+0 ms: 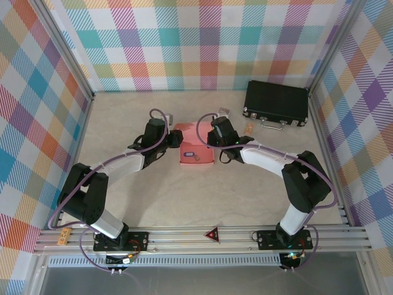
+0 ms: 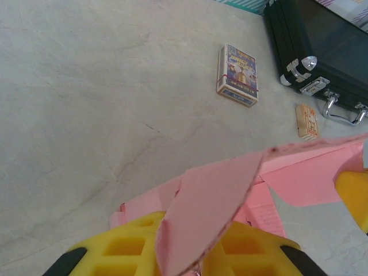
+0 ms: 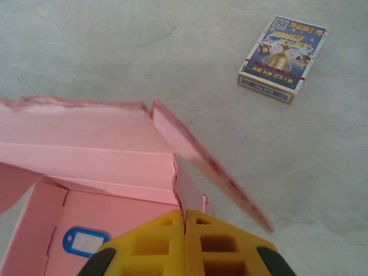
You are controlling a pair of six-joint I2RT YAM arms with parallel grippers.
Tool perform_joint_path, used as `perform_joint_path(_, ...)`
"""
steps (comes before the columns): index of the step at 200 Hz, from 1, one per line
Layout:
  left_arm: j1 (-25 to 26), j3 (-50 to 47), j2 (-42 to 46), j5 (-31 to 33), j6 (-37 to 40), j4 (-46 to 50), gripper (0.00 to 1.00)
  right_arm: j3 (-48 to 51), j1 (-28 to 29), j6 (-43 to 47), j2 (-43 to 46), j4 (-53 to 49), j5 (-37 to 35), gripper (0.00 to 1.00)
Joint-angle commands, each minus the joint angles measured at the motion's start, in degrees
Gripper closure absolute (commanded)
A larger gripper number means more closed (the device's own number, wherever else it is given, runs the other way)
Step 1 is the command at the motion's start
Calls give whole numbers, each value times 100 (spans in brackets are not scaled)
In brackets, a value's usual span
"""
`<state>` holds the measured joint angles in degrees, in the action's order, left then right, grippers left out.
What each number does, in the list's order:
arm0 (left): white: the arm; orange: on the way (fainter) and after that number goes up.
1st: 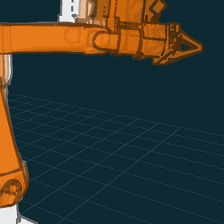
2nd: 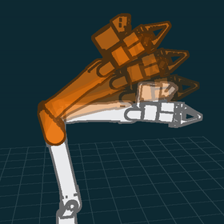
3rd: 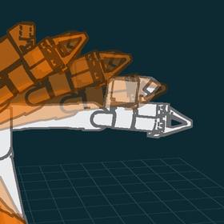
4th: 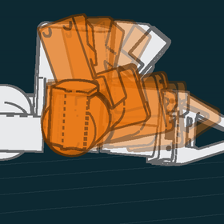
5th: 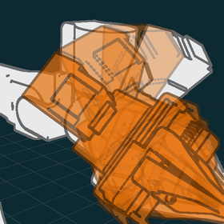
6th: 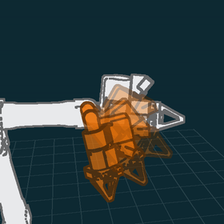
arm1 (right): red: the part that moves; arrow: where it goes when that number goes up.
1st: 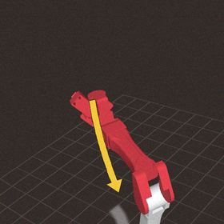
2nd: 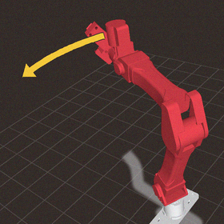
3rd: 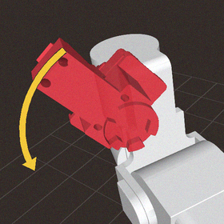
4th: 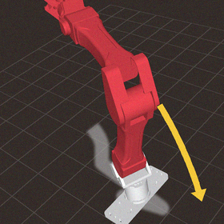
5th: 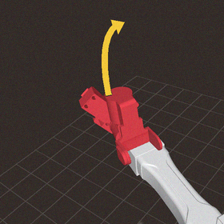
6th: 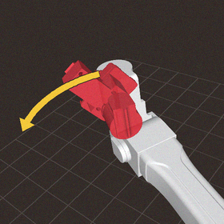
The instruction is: Fold the paper box
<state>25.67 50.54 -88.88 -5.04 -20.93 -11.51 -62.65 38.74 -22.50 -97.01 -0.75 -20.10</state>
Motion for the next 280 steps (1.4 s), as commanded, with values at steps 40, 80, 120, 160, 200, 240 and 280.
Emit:
perform_joint_path(40,95,-264,-76,-213,-280,-584,78,406,243,-285,274,435,-403,95)
perform_joint_path(80,140,-404,-68,-239,-378,-812,76,616,342,-323,358,673,-550,96)
perform_joint_path(120,165,-480,-88,-293,-513,-865,74,770,421,-337,401,825,-658,96)
perform_joint_path(160,183,-602,-86,-306,-596,-969,74,750,456,-395,376,815,-693,96)
perform_joint_path(200,188,-659,-83,-292,-596,-1002,75,599,492,-432,288,648,-752,96)
perform_joint_path(240,193,-723,-81,-305,-574,-1054,75,569,549,-641,247,524,-948,95)
perform_joint_path(280,193,-815,-81,-322,-560,-1151,76,614,635,-729,227,541,-1135,95)
